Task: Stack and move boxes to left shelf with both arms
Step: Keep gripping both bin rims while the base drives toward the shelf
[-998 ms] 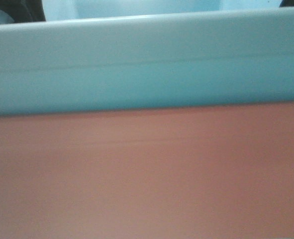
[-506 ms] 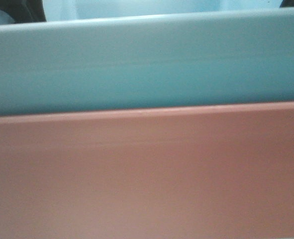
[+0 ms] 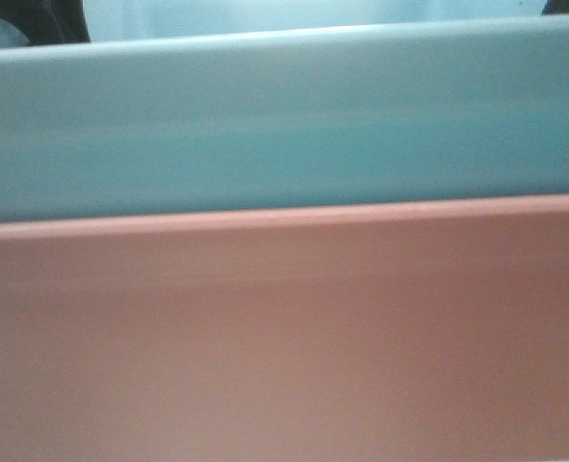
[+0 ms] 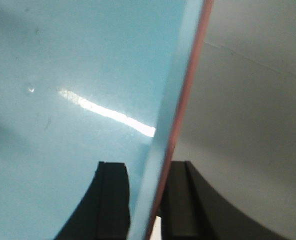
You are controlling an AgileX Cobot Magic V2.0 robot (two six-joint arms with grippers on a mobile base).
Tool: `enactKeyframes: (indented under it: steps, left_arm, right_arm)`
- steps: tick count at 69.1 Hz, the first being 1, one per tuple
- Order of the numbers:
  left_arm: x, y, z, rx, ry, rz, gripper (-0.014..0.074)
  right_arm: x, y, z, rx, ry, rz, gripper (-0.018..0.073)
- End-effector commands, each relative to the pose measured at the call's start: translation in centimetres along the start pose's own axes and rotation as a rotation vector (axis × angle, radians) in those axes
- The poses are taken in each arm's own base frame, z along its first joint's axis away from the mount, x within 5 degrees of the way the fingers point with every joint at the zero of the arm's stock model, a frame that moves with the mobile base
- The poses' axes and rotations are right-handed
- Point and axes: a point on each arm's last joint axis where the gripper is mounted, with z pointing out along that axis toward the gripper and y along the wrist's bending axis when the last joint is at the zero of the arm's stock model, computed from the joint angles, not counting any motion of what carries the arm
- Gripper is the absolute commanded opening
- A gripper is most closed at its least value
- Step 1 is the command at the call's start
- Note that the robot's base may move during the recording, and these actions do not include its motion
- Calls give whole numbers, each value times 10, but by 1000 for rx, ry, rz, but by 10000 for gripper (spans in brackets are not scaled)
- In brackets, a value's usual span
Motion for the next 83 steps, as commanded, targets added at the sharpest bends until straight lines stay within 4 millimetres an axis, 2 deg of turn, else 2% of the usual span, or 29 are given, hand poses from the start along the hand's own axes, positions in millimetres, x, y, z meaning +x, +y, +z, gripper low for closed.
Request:
enactKeyframes:
  steps: [1, 83]
  left_arm:
    - [-9, 2, -21, 6, -110, 59, -3]
    - [-9, 2, -21, 6, -110, 59, -3]
  right_arm:
    - [-10, -2, -16, 30, -106, -76, 36]
    - [-10, -2, -16, 30, -106, -76, 36]
